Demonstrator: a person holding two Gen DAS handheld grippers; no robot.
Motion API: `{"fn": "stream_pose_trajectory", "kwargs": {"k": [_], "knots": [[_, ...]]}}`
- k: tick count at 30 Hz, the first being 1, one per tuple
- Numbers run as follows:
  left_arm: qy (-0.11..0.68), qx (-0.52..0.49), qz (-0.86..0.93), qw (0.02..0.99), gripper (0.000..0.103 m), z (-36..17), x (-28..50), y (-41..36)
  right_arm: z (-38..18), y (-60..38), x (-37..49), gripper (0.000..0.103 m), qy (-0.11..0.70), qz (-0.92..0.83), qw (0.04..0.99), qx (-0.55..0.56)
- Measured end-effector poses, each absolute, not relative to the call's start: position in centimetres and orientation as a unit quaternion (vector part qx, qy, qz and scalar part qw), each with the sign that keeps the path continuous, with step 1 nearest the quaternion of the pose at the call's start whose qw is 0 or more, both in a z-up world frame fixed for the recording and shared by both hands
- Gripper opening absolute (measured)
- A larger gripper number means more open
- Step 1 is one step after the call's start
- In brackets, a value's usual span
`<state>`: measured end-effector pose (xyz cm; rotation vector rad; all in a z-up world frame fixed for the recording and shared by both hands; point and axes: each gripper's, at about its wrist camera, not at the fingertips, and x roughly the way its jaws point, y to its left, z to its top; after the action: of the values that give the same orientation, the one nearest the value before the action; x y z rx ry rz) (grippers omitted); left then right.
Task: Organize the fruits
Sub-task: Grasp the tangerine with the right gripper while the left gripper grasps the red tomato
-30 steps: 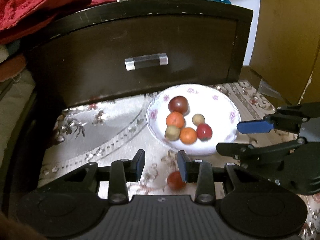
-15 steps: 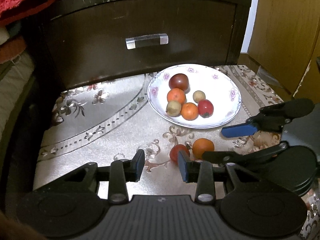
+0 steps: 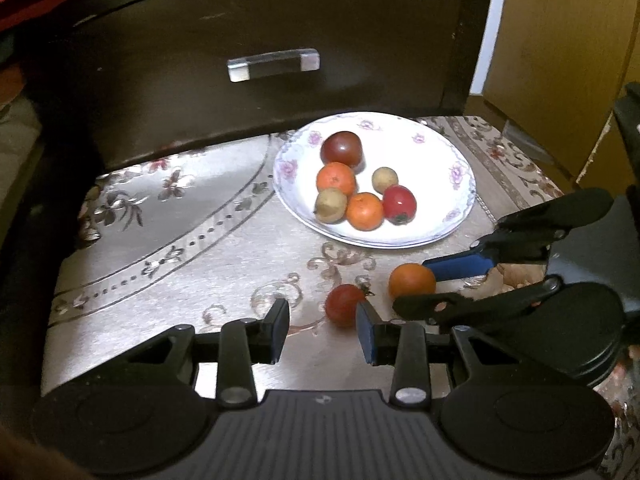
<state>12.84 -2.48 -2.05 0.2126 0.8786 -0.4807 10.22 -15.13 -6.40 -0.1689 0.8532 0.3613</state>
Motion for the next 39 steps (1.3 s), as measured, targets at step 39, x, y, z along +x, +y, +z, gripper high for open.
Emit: {"fn": "stream_pose_trajectory", "kwargs": {"k": [39], "knots": [[0.444,0.118,-0.248,0.853,0.035,-4.1,11.7,-3.8,-6.1,-16.5,8.4,0.027,0.441,0.16,0.88,-0.078]]}}
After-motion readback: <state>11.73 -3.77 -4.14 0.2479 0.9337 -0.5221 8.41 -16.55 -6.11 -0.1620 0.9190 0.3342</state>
